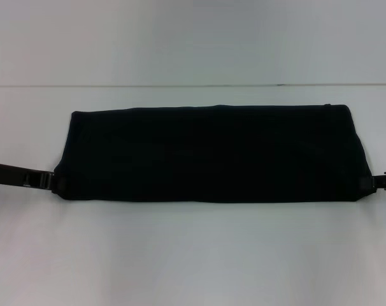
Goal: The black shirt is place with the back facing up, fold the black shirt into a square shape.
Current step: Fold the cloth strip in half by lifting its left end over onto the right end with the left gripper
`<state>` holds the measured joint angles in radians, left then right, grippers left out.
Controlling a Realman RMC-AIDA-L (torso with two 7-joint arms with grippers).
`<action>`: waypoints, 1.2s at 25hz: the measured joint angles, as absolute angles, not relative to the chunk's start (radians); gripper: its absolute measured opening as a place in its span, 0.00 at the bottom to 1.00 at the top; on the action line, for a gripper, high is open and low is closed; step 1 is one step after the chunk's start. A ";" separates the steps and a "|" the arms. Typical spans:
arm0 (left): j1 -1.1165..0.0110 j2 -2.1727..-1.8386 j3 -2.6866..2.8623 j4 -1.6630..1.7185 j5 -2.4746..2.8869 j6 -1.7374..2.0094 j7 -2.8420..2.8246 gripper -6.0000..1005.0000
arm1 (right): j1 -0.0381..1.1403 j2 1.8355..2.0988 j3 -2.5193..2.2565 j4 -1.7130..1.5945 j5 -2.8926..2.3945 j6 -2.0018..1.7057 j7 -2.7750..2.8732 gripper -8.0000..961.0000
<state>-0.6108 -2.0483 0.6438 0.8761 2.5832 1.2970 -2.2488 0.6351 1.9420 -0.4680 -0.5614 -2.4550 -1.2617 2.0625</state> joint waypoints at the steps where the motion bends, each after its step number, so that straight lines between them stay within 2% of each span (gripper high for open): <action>1: -0.610 -2.049 0.644 0.876 2.583 1.297 -2.249 0.02 | 0.634 1.942 -0.468 -0.562 -2.454 -1.262 2.062 0.18; 2: -0.610 -2.049 0.644 0.876 2.583 1.296 -2.249 0.02 | 0.633 1.942 -0.467 -0.563 -2.453 -1.262 2.062 0.14; 10: -0.604 -2.047 0.635 0.876 2.586 1.284 -2.242 0.02 | 0.604 1.935 -0.447 -0.568 -2.445 -1.261 2.044 0.02; 30: -0.576 -2.038 0.583 0.882 2.591 1.313 -2.206 0.04 | 0.564 1.928 -0.399 -0.571 -2.443 -1.303 2.008 0.12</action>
<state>-0.5760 -2.0381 0.5830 0.8824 2.5910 1.3131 -2.2060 0.5644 1.9281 -0.3988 -0.5708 -2.4435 -1.3031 2.0075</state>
